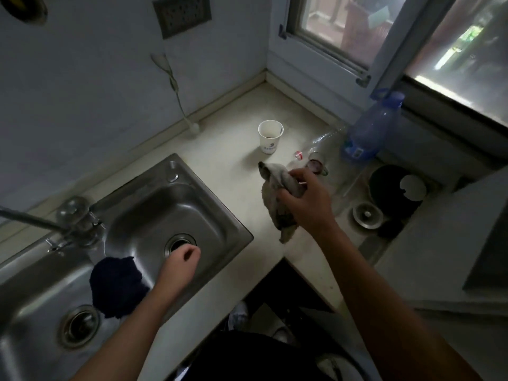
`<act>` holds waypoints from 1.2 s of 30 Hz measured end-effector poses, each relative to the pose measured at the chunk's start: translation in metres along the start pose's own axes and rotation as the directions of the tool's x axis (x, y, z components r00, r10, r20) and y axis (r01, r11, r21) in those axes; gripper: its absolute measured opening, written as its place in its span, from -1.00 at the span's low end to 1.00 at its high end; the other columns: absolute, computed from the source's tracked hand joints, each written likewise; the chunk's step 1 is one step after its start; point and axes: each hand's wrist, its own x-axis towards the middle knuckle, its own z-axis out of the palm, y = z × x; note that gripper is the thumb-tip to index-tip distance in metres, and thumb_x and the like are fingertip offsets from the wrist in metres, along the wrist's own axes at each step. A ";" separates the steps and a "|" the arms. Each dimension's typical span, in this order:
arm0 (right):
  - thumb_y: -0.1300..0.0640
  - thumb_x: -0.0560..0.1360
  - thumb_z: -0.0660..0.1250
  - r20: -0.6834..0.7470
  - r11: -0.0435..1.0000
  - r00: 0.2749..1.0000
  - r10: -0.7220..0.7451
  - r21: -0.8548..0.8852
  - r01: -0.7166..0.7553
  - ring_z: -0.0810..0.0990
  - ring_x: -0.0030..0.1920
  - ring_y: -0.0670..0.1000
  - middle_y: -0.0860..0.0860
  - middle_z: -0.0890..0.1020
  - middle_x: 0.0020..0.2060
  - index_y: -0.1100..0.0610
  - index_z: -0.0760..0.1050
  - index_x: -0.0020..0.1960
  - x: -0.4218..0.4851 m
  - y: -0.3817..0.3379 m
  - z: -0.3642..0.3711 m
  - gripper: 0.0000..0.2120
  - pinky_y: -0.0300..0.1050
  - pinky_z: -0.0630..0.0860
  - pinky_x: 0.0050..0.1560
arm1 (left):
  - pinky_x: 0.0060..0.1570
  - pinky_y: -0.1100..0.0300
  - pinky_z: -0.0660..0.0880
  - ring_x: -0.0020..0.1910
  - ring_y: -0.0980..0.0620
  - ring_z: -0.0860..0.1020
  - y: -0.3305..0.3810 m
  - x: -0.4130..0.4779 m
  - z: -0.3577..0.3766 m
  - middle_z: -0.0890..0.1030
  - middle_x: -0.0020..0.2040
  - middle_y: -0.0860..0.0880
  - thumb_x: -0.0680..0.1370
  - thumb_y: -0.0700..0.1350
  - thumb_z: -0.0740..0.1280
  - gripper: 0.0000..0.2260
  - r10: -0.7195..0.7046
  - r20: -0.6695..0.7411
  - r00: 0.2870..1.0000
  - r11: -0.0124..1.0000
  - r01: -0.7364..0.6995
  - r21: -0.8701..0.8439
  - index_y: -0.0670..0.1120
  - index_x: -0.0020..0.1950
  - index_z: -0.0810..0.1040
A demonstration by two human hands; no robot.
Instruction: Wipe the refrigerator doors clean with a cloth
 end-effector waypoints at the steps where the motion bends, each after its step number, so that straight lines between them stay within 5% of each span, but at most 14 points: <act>1: 0.08 0.44 0.53 0.003 1.000 1.000 0.025 -0.006 -0.025 0.64 -0.03 -0.06 -0.06 0.66 -0.03 0.05 0.56 0.10 0.014 0.006 0.007 -0.73 -0.05 0.62 0.00 | 0.10 -0.15 0.61 -0.09 -0.05 0.68 -0.004 0.014 -0.001 0.70 -0.11 0.04 0.33 0.32 0.17 -0.72 -0.006 0.012 1.000 1.000 0.006 -0.004 0.29 -0.11 0.58; 9: 0.08 0.47 0.50 0.032 0.908 0.972 0.235 -0.364 -0.207 0.60 0.06 0.12 0.07 0.57 0.09 0.09 0.51 0.21 0.051 0.100 0.032 -0.65 -0.09 0.45 -0.01 | 0.10 -0.13 0.61 -0.06 -0.08 0.67 0.021 0.051 -0.003 0.70 -0.13 0.05 0.36 0.26 0.24 -0.73 -0.026 0.066 0.997 1.000 0.026 -0.002 0.19 -0.10 0.61; 15: 0.03 0.46 0.49 -0.092 0.949 0.993 0.070 -0.301 -0.095 0.58 -0.04 0.02 0.00 0.59 0.02 0.03 0.54 0.19 0.046 0.087 0.028 -0.67 0.04 0.60 -0.05 | 0.15 -0.17 0.59 -0.05 -0.08 0.67 0.019 0.064 0.003 0.70 -0.10 0.05 0.38 0.23 0.25 -0.76 -0.048 0.102 0.994 0.999 0.050 -0.022 0.14 -0.16 0.61; 18: -0.06 0.49 0.46 0.031 0.922 0.999 0.026 -0.387 -0.012 0.55 0.07 0.04 0.01 0.58 0.11 0.02 0.53 0.28 0.042 0.079 0.037 -0.60 -0.01 0.56 0.00 | 0.12 -0.18 0.60 -0.10 -0.12 0.67 0.027 0.061 0.005 0.70 -0.16 0.02 0.51 0.05 0.32 -0.89 -0.055 0.102 0.993 0.998 0.058 -0.030 0.11 -0.18 0.60; 22: -0.14 0.52 0.39 0.280 0.777 0.946 0.166 -0.628 0.050 0.36 0.42 0.20 0.09 0.42 0.46 0.07 0.35 0.52 0.030 0.087 0.057 -0.36 0.13 0.45 0.36 | 0.07 -0.23 0.61 -0.14 -0.15 0.68 0.023 0.063 0.007 0.69 -0.22 0.03 0.52 -0.01 0.32 -0.87 -0.055 0.091 0.994 0.998 0.057 -0.025 0.11 -0.21 0.61; 29: 0.02 0.51 0.41 0.066 0.817 0.998 -0.013 -0.575 0.049 0.46 0.32 0.20 0.11 0.55 0.34 0.15 0.49 0.40 0.010 0.085 0.051 -0.51 0.10 0.46 0.35 | 0.12 -0.15 0.59 -0.10 -0.15 0.67 0.018 0.058 0.008 0.70 -0.15 -0.02 0.41 0.12 0.25 -0.83 -0.022 0.115 0.993 1.000 0.024 -0.013 0.10 -0.20 0.59; 36: -0.08 0.55 0.39 0.377 0.813 0.887 0.266 -0.582 0.004 0.21 0.55 0.23 0.06 0.18 0.61 0.06 0.15 0.63 0.001 0.089 0.040 -0.25 0.18 0.24 0.56 | 0.07 -0.10 0.58 -0.09 -0.17 0.67 0.012 0.042 0.017 0.69 -0.12 -0.07 0.61 -0.10 0.30 -0.81 0.003 0.129 0.992 1.000 -0.003 -0.005 0.10 -0.17 0.58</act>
